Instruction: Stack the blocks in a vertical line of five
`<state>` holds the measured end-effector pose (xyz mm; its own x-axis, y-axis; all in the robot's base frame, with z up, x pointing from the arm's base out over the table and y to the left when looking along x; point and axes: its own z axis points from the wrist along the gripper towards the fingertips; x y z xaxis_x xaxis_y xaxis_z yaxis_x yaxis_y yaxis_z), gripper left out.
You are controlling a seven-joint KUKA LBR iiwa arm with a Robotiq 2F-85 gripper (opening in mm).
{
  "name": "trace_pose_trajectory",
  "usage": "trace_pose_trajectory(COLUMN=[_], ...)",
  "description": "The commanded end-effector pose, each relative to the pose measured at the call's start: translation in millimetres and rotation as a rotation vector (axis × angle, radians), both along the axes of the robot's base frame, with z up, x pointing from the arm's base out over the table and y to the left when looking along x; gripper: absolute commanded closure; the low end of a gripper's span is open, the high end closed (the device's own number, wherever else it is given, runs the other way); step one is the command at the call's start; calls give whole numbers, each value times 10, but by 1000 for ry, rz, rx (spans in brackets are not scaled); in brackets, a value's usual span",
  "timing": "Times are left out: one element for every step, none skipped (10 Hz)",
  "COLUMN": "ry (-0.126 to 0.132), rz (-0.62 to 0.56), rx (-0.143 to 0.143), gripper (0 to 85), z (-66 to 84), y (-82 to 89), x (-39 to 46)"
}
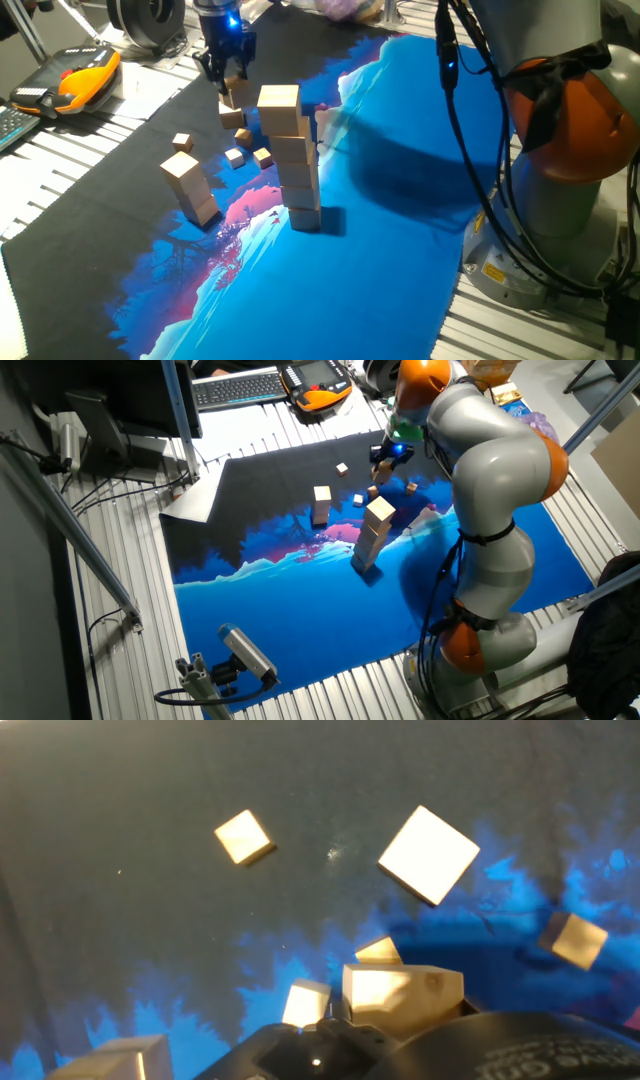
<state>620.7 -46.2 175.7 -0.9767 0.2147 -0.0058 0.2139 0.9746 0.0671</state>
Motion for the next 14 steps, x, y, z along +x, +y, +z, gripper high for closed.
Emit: trace_pose_trajectory(ry=[-24,-32,-42,-37,-28,-16,1,14,20,23,28,39,44,42], rz=[35,62,78,90,90,77,65,44,24,4,-19,-48,-66,-68], rx=[7,10,9,11,2,-3,-6,-8,-17,-26,-37,-47,-55,-51], gripper=[850,850,850,850,850,850,850,850,850,850,850,850,850,850], z=[3,3,3,3,3,3,70,194,300,402,502,593,633,620], y=[-2,-2,-2,-2,-2,-2,70,226,376,542,715,896,1005,1045], x=[-1,-1,-1,-1,-1,-1,15,43,67,87,89,60,21,-23])
